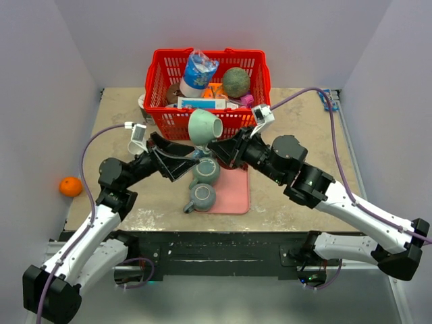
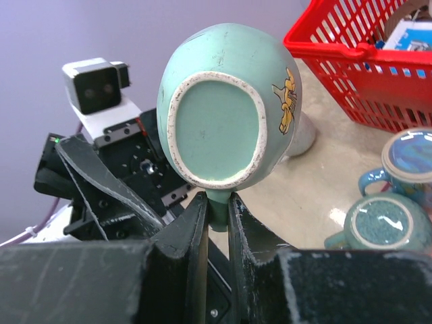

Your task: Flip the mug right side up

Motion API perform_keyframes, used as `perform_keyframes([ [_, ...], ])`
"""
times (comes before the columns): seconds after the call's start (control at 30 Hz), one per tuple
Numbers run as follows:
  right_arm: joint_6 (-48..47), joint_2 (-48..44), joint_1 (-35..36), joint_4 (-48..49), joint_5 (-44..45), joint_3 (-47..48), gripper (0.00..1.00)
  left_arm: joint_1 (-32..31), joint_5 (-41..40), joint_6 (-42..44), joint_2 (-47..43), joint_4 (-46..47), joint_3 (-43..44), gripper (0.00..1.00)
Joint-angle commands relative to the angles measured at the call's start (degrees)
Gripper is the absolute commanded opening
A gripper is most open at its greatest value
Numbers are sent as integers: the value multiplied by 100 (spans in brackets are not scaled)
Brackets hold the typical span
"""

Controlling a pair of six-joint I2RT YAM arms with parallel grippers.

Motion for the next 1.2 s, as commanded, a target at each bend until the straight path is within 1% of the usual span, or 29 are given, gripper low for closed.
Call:
perform_keyframes([
  [0.0,-179,92,-13,1150,-134,150,0,-100,161,-663,292,1004,-70,97],
  [0.07,-170,154,-13,1387,-204,97,0,-118,38,-1110,380,1310,-131,95],
  [0.17,-179,233,-13,1589,-248,53,0,-135,-77,-1814,556,2249,-201,91],
  [0.23,-179,303,-22,1686,-318,62,0,-144,-77,-2173,679,2515,-219,88],
  [0.3,-170,365,-13,1722,-423,71,0,-144,-103,-2315,741,2622,-228,85],
  [0.33,-162,383,-13,1765,-450,62,0,-144,-173,-2421,750,2639,-237,80],
  [0.53,-179,391,-13,1950,-608,-52,0,-144,-411,-2790,837,2903,-333,67],
  [0.63,-197,426,-13,1994,-836,-87,0,-144,-393,-2852,934,2965,-369,60],
  [0.7,-205,436,-5,2020,-890,-96,0,-153,-411,-2966,1004,3227,-439,57],
  [0.77,-188,462,-13,2047,-934,-114,0,-153,-437,-3046,1057,3368,-448,51],
  [0.9,-179,488,-13,2100,-986,-131,0,-153,-420,-3063,1119,3387,-439,45],
  [1.07,-170,550,-13,2117,-1101,-131,0,-153,-578,-3125,1110,3404,-509,31],
  [1.1,-162,576,-13,2117,-1136,-131,0,-153,-613,-3134,1101,3430,-527,27],
  [1.13,-153,585,-13,2109,-1153,-140,0,-153,-674,-3151,1093,3439,-544,18],
  [1.17,-135,594,-13,2100,-1154,-149,0,-153,-701,-3151,1084,3474,-579,13],
])
